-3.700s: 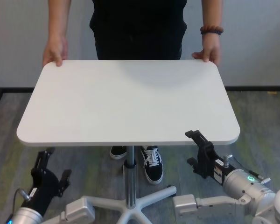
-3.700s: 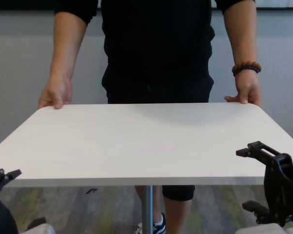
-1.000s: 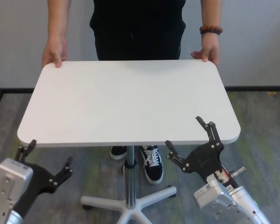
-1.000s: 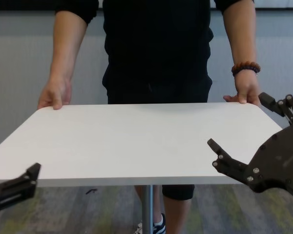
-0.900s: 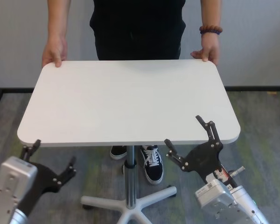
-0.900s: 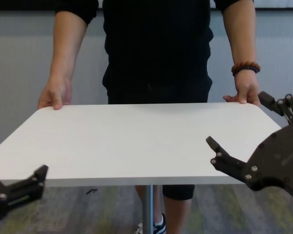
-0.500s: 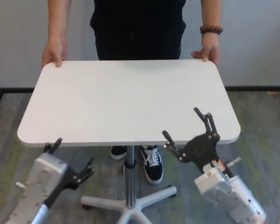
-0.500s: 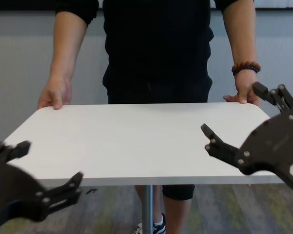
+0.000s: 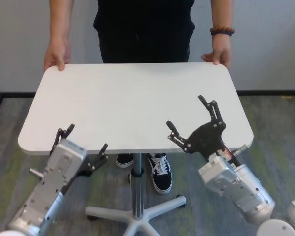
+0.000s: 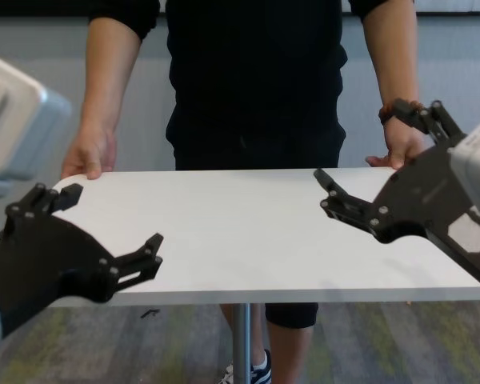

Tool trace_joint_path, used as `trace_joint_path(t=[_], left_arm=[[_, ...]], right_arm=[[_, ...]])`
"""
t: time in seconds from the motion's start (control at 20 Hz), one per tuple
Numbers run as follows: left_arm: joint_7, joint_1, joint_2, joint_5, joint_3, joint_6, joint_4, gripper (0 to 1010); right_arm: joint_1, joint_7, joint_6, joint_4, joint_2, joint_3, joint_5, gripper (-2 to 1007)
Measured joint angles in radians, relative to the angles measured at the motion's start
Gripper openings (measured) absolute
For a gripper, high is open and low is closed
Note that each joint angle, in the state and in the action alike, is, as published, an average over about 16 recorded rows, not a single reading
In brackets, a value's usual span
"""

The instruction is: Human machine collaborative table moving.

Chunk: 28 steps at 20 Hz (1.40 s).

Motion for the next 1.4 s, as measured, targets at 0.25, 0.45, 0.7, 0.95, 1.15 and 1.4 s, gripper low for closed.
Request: trace_joint_path(t=[0.25,0.45,0.7,0.95,1.15,1.4], left_arm=[[0.004,-0.047,-0.002,0.018,0.003,0.005,0.038,1000],[0.004,-0.071,0.0,0.027,0.001,0.008,0.062,1000],[0.002,-0.085,0.005,0.033,-0.002,0.01,0.079,1000],[0.002,-0.083,0.007,0.033,-0.003,0.01,0.078,1000],[0.003,-0.083,0.004,0.032,-0.003,0.01,0.077,1000],[0.004,-0.083,0.001,0.03,-0.002,0.011,0.076,1000]], right_arm=[[0.016,0.026,0.023,0.001,0.0,-0.004,-0.015,1001],[0.016,0.04,0.043,-0.006,0.003,-0.008,-0.025,1001],[0.011,0.052,0.066,-0.018,0.01,-0.012,-0.036,1001],[0.009,0.05,0.068,-0.02,0.012,-0.013,-0.037,1001],[0.012,0.046,0.059,-0.015,0.01,-0.012,-0.033,1001],[0.014,0.043,0.051,-0.01,0.008,-0.011,-0.029,1001]])
